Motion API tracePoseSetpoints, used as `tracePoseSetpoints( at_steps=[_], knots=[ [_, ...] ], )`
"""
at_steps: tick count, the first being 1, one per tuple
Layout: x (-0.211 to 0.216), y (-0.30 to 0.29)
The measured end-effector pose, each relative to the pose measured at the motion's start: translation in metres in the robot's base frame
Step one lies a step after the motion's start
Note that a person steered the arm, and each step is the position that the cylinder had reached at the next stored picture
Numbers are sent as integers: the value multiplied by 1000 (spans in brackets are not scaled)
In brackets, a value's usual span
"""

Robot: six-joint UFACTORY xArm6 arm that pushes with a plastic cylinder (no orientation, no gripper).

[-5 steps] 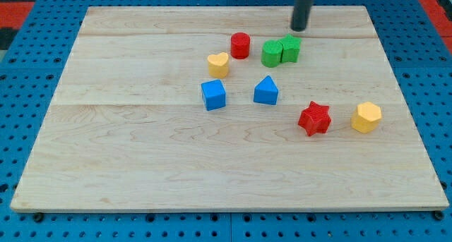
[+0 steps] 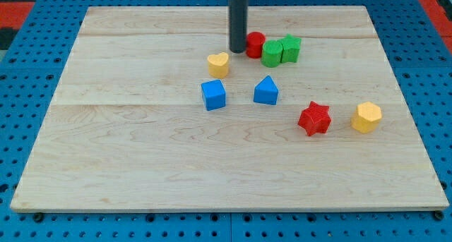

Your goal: Place the yellow heart into the red circle

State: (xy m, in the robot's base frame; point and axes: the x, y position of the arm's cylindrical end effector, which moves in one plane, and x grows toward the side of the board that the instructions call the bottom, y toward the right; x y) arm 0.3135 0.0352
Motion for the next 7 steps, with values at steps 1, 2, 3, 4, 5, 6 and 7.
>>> tracePoseSetpoints(
  at_steps=[1, 2, 3, 4, 5, 6, 7],
  knots=[
    [-2, 0],
    [5, -78],
    [14, -136],
    [45, -155],
    [57, -106],
    [57, -56],
    [57, -25]
  ],
)
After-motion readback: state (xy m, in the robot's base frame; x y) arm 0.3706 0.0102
